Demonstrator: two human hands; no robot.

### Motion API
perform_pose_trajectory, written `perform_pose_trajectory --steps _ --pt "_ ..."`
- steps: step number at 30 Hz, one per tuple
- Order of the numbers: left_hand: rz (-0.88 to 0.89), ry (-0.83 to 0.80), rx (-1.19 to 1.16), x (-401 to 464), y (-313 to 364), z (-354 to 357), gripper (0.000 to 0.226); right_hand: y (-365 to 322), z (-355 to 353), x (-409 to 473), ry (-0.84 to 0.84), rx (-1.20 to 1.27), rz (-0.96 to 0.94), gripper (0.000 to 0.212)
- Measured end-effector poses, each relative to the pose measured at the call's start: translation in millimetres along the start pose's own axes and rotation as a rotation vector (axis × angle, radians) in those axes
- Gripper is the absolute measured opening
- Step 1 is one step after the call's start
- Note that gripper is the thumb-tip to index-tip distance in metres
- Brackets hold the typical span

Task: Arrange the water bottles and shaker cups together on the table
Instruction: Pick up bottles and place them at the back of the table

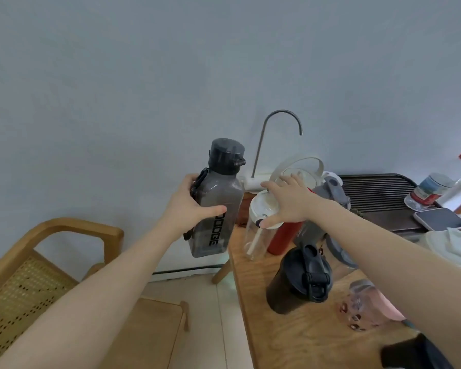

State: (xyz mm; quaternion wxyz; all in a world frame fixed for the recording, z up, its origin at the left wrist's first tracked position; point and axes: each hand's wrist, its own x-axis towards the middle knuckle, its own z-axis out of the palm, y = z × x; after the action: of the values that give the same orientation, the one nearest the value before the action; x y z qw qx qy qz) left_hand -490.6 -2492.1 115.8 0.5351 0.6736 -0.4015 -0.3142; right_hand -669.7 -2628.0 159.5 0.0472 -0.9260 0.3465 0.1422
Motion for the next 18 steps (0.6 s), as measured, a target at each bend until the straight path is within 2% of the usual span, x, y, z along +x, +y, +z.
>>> perform_pose_trajectory --steps 5,8,11,15,18 --pt "-0.036 -0.018 0.012 2 -17 1 0.068 -4 12 6 0.102 -0.117 -0.055 0.097" --pt "-0.049 -0.037 0.019 2 -26 4 0.068 -8 11 3 0.057 -0.188 -0.133 0.098" --pt "-0.043 -0.039 0.034 4 -31 10 0.066 -13 18 -5 0.024 -0.119 -0.159 0.101" --pt "-0.032 -0.003 0.007 13 -29 19 0.067 -14 23 -14 0.056 0.037 -0.139 0.079" --pt "-0.008 -0.018 0.021 23 -27 26 0.068 -18 27 -23 0.048 0.019 -0.177 0.076"
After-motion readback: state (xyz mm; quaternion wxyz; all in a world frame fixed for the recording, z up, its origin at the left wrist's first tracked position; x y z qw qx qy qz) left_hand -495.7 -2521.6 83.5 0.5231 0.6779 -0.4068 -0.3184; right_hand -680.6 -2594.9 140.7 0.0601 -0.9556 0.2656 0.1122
